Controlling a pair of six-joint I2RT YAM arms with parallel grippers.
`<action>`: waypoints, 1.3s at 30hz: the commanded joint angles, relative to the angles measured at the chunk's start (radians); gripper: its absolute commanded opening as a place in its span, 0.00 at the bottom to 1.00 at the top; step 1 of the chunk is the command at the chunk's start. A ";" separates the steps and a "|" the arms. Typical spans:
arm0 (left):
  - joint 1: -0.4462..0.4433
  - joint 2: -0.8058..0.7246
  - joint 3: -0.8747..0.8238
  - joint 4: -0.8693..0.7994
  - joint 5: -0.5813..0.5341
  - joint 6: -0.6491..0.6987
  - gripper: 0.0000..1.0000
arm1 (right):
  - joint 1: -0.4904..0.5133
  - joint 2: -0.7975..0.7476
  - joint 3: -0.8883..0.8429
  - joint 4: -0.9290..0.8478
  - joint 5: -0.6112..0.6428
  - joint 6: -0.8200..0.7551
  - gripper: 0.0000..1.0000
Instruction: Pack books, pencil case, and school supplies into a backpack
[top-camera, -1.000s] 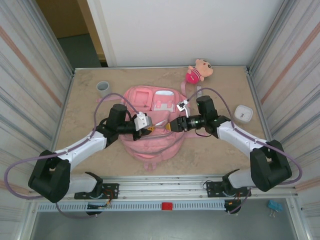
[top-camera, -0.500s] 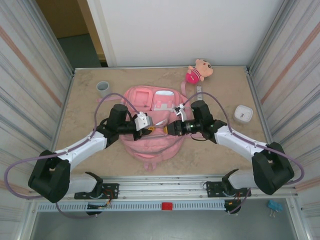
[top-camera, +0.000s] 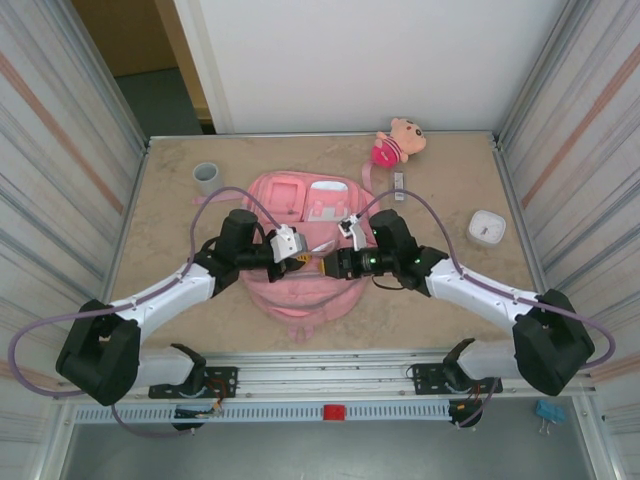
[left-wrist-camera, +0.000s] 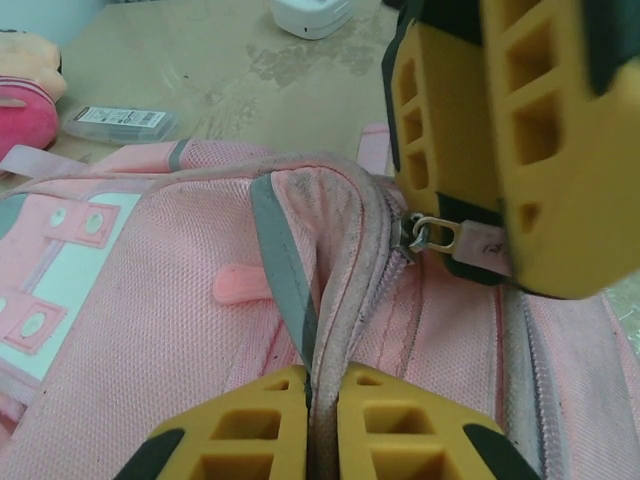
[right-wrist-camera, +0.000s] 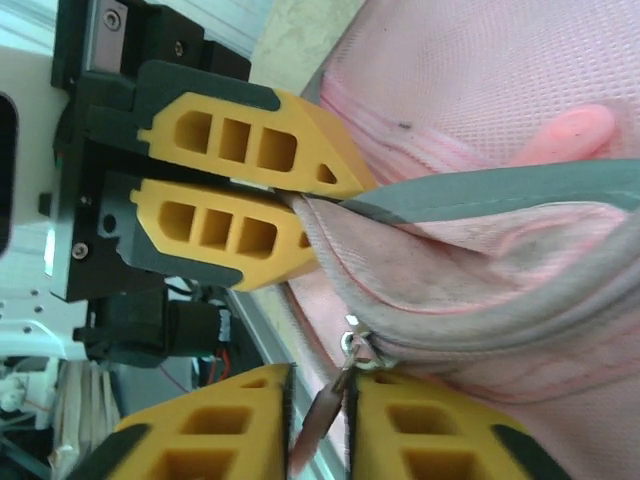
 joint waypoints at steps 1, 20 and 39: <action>0.002 -0.031 0.008 0.116 -0.039 -0.014 0.12 | 0.002 -0.082 0.024 -0.018 -0.032 0.015 0.42; 0.008 -0.071 -0.030 0.121 0.047 0.051 0.16 | -0.190 -0.024 -0.057 0.231 -0.071 0.516 0.61; -0.116 -0.196 0.011 -0.072 -0.108 -0.221 0.47 | -0.134 0.119 -0.030 0.420 -0.062 0.652 0.00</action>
